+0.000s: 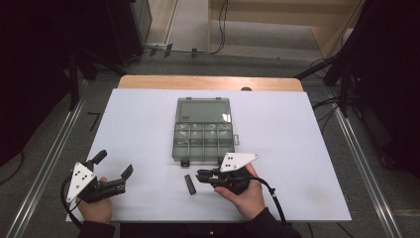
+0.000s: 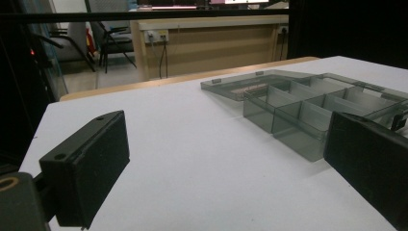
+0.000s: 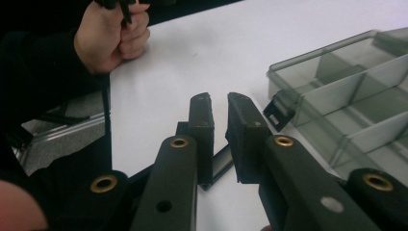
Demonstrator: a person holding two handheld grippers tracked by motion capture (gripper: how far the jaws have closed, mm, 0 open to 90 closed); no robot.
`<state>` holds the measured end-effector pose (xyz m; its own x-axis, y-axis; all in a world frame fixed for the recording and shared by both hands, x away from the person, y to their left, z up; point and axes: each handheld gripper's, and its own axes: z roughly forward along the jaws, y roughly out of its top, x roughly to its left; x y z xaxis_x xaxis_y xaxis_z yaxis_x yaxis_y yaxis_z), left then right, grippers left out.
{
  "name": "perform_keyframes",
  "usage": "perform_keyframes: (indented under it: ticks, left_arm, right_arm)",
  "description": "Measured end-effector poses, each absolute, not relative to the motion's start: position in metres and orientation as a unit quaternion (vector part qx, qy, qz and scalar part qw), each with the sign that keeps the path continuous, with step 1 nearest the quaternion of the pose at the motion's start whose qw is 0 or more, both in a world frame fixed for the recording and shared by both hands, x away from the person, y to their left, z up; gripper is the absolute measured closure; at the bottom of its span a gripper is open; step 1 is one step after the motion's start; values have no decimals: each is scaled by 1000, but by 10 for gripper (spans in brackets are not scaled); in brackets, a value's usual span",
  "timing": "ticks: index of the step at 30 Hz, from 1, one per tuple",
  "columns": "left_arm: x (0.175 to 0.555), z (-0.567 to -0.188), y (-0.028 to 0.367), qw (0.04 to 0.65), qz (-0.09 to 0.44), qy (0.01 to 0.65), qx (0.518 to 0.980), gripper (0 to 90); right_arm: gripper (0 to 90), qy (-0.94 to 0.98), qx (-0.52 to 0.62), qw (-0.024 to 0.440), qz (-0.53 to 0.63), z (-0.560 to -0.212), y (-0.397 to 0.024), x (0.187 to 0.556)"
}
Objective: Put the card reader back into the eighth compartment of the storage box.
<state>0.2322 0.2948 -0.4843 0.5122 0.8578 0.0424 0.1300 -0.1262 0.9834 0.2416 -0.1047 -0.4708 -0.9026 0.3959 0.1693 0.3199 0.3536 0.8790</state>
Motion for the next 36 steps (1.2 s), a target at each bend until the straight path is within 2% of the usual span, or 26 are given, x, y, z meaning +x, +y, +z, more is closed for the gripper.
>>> perform_keyframes:
  ticks: [10,20,36]
  left_arm:
    - [232,-484,295,551,330,366,673,22]
    - [232,-484,295,552,329,367,673,23]
    - [232,-484,295,553,328,367,672,23]
  right_arm:
    - [817,842,220,9,493,-486,-80,241]
    - [871,858,219,2,464,-497,-65,237]
    - [872,879,226,-1,419,-512,-49,234]
